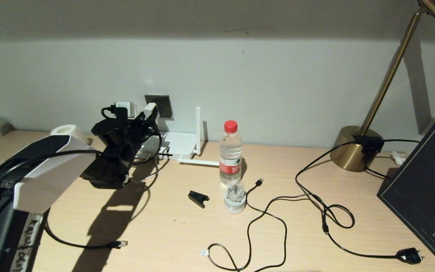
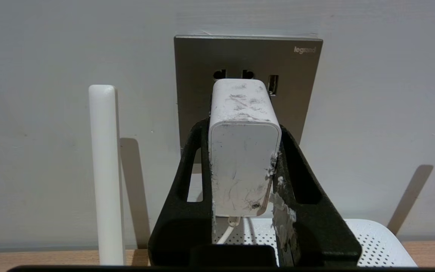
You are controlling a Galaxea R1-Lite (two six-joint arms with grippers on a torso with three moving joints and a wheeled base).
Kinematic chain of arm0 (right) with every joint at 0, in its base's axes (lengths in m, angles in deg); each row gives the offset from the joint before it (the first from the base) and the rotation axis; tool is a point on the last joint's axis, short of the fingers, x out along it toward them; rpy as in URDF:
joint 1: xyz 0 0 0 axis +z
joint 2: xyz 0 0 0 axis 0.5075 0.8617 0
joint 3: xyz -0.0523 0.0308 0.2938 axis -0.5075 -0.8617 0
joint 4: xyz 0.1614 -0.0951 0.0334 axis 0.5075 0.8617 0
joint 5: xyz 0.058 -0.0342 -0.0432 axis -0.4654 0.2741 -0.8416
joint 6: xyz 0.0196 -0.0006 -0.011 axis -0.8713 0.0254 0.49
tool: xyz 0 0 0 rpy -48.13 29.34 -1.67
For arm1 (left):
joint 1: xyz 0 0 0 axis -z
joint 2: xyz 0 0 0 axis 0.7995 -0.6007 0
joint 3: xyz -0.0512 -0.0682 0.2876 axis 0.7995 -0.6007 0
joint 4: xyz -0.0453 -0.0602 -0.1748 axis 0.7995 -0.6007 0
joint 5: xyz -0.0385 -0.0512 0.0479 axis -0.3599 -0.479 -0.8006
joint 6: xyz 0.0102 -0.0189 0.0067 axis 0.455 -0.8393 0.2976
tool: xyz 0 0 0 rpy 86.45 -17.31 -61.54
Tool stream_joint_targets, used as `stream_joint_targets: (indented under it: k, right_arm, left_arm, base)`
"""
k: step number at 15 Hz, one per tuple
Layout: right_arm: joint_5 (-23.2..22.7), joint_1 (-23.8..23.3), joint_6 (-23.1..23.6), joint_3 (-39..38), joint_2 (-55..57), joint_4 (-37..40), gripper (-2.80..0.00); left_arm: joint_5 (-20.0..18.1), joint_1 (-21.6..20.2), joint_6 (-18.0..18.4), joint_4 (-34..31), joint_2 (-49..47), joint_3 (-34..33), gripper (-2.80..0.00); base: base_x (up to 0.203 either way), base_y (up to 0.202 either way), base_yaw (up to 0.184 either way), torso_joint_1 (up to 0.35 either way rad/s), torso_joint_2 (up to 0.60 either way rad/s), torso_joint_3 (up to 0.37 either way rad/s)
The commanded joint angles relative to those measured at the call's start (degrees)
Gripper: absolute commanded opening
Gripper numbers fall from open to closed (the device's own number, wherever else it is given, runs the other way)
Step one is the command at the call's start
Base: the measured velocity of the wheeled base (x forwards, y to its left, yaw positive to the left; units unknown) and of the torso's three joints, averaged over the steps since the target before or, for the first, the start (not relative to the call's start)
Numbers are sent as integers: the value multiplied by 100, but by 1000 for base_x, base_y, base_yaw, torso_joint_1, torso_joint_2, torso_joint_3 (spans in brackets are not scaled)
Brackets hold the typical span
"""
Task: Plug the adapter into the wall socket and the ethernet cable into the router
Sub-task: Plug plug into socket
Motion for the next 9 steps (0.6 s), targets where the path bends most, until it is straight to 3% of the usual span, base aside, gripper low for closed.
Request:
stream_joint_targets:
  k: [1,9]
  right_arm:
    - [-3,1,3,-202,7,-7,-280]
    - [-3,1,3,-202,7,-7,-280]
  left_arm:
    - [-23,0,2,39,-15,0,-280]
    - [-84,9,6,36,-113,187,-280]
  base:
    - [0,0,0,0,0,0]
    - [0,0,0,0,0,0]
